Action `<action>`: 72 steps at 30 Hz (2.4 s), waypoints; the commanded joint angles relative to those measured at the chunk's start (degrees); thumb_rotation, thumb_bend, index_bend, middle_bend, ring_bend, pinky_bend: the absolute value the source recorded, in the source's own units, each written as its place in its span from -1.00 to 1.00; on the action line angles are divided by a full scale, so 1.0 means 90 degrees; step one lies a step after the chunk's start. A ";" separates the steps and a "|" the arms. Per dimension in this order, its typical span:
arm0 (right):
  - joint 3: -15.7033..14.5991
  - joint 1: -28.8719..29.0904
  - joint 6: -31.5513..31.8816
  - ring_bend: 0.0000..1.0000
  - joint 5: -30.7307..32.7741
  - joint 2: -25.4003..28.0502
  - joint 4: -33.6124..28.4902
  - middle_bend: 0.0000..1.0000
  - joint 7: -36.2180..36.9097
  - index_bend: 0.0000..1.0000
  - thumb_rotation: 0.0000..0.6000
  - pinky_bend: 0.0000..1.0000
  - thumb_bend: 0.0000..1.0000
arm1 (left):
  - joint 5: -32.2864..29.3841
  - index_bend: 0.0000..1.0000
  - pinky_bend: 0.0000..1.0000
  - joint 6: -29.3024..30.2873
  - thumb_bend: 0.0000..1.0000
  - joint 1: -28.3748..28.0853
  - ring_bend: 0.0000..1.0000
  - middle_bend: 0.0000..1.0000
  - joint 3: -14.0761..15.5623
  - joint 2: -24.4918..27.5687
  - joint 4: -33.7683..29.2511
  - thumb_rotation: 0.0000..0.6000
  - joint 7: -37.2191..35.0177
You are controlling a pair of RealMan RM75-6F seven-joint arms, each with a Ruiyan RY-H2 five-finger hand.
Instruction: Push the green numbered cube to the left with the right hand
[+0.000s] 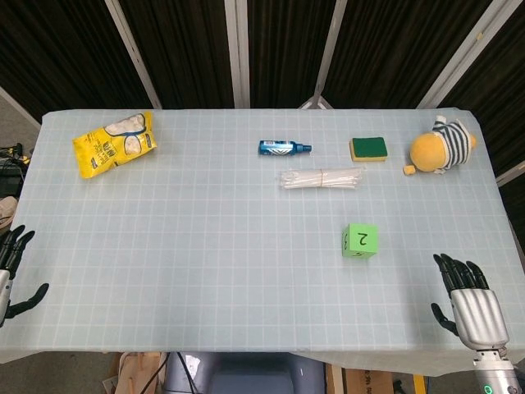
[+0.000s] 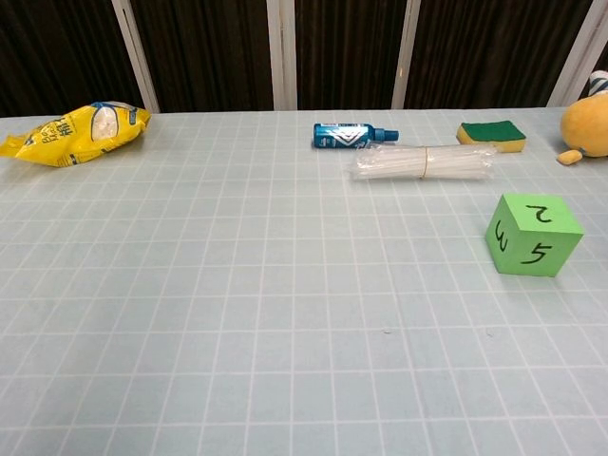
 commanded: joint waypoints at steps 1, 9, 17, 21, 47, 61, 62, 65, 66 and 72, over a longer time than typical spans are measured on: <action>-0.0006 0.0039 -0.0063 -0.57 0.0017 -0.0018 0.0000 -0.69 -0.0048 -0.93 1.00 -0.67 -0.34 | -0.0036 -0.93 -1.00 -0.0012 -0.33 -0.0003 -1.00 -1.00 -0.0028 0.0022 -0.0006 1.00 -0.0062; 0.0066 0.0328 -0.0651 -0.50 0.0310 0.0014 -0.0028 -0.64 -0.0001 -0.88 1.00 -0.59 -0.34 | -0.0099 -0.93 -1.00 -0.0094 -0.33 -0.0031 -1.00 -1.00 -0.0040 -0.0010 -0.0006 1.00 0.0058; 0.0351 0.1014 -0.1762 -0.50 0.0906 0.0316 -0.0433 -0.64 -0.0181 -0.88 1.00 -0.59 -0.34 | -0.0138 -0.93 -1.00 -0.0179 -0.33 -0.0071 -1.00 -1.00 -0.0041 -0.0079 -0.0035 1.00 0.0257; 0.0561 0.1419 -0.2320 -0.50 0.1399 0.0366 -0.0623 -0.64 -0.0510 -0.88 1.00 -0.59 -0.34 | -0.0142 -0.93 -1.00 -0.0162 -0.33 -0.0065 -1.00 -1.00 -0.0049 -0.0075 -0.0039 1.00 0.0255; 0.1053 0.4055 -0.3734 -0.66 0.6088 -0.0058 -0.0531 -0.73 -0.2748 -0.83 1.00 -0.91 -0.34 | -0.0340 -0.93 -1.00 -0.0275 -0.33 -0.0100 -1.00 -1.00 -0.0134 0.0018 -0.0011 1.00 0.0027; 0.0712 0.4797 -0.3468 -0.67 0.6972 -0.0157 -0.0538 -0.73 -0.3398 -0.78 1.00 -0.95 -0.34 | -0.0395 -0.93 -1.00 -0.0296 -0.33 -0.0112 -1.00 -1.00 -0.0156 0.0005 -0.0019 1.00 0.0073; 0.0689 0.4837 -0.3458 -0.67 0.7021 -0.0143 -0.0560 -0.73 -0.3430 -0.78 1.00 -0.95 -0.34 | -0.0400 -0.93 -1.00 -0.0301 -0.33 -0.0113 -1.00 -1.00 -0.0156 0.0003 -0.0020 1.00 0.0081; 0.0626 0.4943 -0.3417 -0.67 0.7131 -0.0120 -0.0604 -0.73 -0.3504 -0.78 1.00 -0.95 -0.34 | -0.0411 -0.93 -1.00 -0.0309 -0.33 -0.0116 -1.00 -1.00 -0.0157 -0.0001 -0.0029 1.00 0.0102; 0.0610 0.4966 -0.3399 -0.67 0.7152 -0.0119 -0.0615 -0.73 -0.3507 -0.75 1.00 -0.95 -0.34 | -0.0416 -0.93 -1.00 -0.0310 -0.33 -0.0115 -1.00 -1.00 -0.0158 -0.0001 -0.0032 1.00 0.0107; 0.0471 0.5095 -0.3360 -0.71 0.7233 -0.0115 -0.0642 -0.73 -0.3557 -0.64 1.00 -0.95 -0.34 | -0.0425 -0.93 -1.00 -0.0306 -0.33 -0.0113 -1.00 -1.00 -0.0161 -0.0006 -0.0038 1.00 0.0129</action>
